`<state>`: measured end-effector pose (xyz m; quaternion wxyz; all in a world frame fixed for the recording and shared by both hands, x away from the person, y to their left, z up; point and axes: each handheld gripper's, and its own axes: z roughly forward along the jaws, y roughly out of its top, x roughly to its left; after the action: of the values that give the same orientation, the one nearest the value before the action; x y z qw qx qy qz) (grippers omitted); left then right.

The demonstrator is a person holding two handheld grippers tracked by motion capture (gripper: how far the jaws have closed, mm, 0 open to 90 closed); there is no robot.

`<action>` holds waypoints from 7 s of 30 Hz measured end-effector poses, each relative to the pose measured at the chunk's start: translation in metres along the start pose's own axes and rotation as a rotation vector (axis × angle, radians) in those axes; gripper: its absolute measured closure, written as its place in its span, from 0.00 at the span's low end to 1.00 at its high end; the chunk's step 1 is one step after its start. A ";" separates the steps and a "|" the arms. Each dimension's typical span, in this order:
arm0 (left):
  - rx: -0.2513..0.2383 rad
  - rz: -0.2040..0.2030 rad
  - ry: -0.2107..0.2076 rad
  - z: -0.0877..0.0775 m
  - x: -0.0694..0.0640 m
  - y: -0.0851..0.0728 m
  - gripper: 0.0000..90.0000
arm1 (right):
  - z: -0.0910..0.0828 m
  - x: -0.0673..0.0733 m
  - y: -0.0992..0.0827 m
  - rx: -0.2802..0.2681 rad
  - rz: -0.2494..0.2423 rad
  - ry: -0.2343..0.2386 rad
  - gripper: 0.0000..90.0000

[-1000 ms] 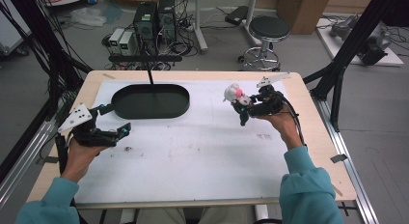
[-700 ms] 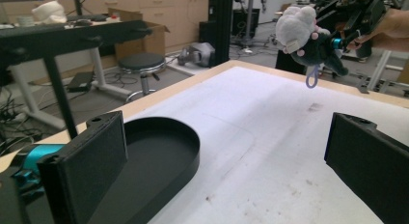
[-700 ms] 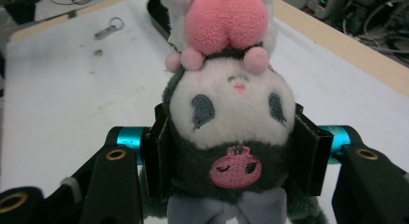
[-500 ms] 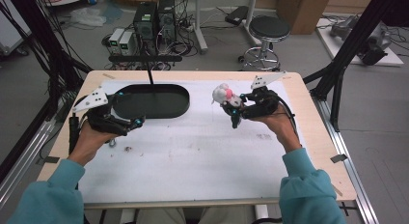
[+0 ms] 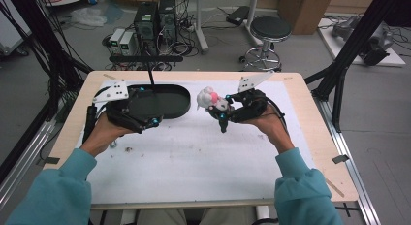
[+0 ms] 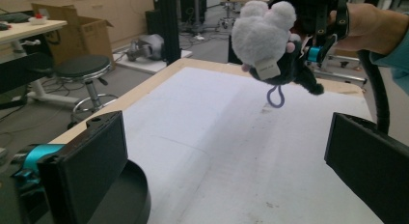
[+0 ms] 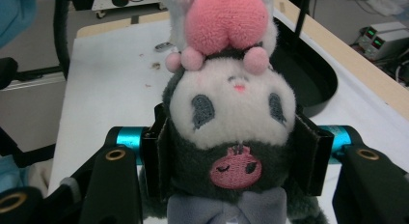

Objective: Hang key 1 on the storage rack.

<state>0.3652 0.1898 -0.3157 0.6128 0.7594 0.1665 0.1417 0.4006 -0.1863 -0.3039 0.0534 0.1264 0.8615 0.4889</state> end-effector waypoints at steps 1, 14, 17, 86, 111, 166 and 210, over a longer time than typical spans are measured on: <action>0.000 -0.001 -0.011 0.003 0.000 0.002 0.02 | 0.002 0.001 0.001 -0.003 -0.006 0.013 0.48; 0.029 0.039 -0.112 0.029 -0.010 0.015 0.02 | 0.026 0.014 0.011 0.015 -0.069 0.101 0.48; 0.031 0.038 -0.134 0.036 -0.012 0.018 0.02 | 0.030 0.017 0.013 0.017 -0.083 0.113 0.48; 0.129 0.076 -0.243 0.052 -0.025 0.024 0.61 | 0.049 0.026 0.015 -0.011 -0.047 0.121 0.01; 0.131 0.037 0.021 0.017 0.003 0.034 0.61 | -0.003 0.031 -0.022 -0.226 0.043 -0.118 0.01; 0.100 -0.034 0.574 -0.030 0.074 0.055 0.60 | -0.058 0.059 -0.153 -0.428 0.184 -0.552 0.01; 0.091 -0.011 0.634 -0.006 0.081 0.072 0.60 | -0.055 0.063 -0.166 -0.447 0.194 -0.578 0.01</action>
<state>0.4416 0.2153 -0.2428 0.4968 0.7031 0.3594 0.3603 0.3006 -0.2967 -0.4159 0.2739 0.3253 0.6670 0.6117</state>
